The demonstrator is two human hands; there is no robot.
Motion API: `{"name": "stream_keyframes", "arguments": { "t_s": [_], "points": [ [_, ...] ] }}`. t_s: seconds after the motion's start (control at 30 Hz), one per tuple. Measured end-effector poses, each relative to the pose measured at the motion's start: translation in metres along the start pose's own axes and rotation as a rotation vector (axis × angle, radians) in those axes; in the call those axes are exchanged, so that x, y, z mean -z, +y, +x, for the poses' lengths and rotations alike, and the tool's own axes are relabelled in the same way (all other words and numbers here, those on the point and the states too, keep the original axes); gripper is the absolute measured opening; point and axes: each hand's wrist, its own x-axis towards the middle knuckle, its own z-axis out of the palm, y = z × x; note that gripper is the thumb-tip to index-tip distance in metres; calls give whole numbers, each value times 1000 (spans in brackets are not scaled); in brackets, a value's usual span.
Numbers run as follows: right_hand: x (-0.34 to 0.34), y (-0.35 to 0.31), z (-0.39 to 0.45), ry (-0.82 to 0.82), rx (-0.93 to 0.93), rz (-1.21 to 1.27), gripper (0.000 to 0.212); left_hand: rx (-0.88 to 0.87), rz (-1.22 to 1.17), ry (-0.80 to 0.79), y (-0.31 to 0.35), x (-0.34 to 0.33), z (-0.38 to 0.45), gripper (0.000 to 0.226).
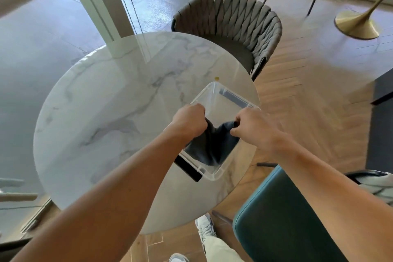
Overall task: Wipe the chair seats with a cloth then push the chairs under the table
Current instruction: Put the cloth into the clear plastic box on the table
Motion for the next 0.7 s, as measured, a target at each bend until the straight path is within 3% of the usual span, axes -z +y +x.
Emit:
{"name": "stream_keyframes", "arguments": {
  "t_s": [0.23, 0.37, 0.7],
  "points": [
    [-14, -31, 33, -110, 7, -335, 5, -67, 272, 8, 11, -21, 16, 18],
    [-18, -28, 41, -83, -3, -399, 21, -108, 386, 58, 13, -33, 27, 25],
    [-17, -13, 45, 19, -29, -322, 20, -156, 260, 160, 17, -36, 29, 20]
  ]
}}
